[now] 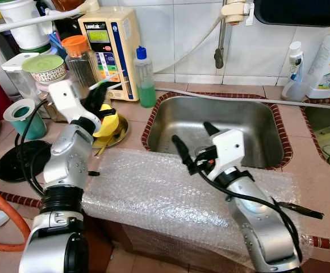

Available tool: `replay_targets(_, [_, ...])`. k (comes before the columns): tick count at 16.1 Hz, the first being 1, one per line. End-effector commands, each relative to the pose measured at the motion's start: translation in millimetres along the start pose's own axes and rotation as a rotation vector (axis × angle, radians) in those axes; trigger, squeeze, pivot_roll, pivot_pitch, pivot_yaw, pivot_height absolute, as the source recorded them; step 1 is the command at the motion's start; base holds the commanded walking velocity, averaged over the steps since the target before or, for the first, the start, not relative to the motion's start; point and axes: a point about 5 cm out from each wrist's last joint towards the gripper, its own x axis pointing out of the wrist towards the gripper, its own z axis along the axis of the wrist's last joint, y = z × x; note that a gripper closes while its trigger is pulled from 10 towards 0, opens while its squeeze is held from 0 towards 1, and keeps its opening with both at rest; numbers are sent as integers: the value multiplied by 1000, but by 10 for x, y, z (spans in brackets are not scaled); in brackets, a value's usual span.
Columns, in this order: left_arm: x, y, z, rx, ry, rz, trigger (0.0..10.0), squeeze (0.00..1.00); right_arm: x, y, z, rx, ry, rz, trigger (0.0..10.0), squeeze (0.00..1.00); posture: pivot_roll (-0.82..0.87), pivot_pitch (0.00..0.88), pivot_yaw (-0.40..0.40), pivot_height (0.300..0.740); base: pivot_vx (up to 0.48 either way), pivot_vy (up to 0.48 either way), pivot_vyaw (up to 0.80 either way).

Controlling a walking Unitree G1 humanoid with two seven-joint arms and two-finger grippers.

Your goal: Kitchen organization

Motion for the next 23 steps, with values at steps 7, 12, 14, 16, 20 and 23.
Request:
replay_targets(7, [-73, -766, -132, -44, 211, -500, 0, 0, -4, -248, -57, -160, 31, -43, 10000, 0, 52, 0, 125, 740, 0, 0, 0])
replay_targets(12, [-255, -974, -388, -77, 332, -575, 0, 0, -9, -349, -108, -253, 33, -51, 10000, 0, 51, 0, 123, 740, 0, 0, 0])
replay_targets(14, [-342, -1080, -452, -107, 356, -606, 0, 0, 20, -394, -167, -326, 51, -42, 10000, 0, 56, 0, 116, 740, 0, 0, 0])
replay_targets(16, [-408, -1179, -484, -133, 365, -617, 0, 0, 39, -438, -214, -388, 59, -50, 10000, 0, 59, 0, 111, 740, 0, 0, 0])
replay_targets(20, [-480, -1282, -506, -159, 369, -624, 0, 0, 76, -472, -241, -399, 56, -38, 9059, 0, 60, 0, 95, 740, 0, 0, 0])
replay_targets(23, [-513, -1294, -515, -161, 378, -618, 0, 0, 135, -540, -258, -459, 49, -28, 0, 0, 54, 0, 84, 740, 0, 0, 0])
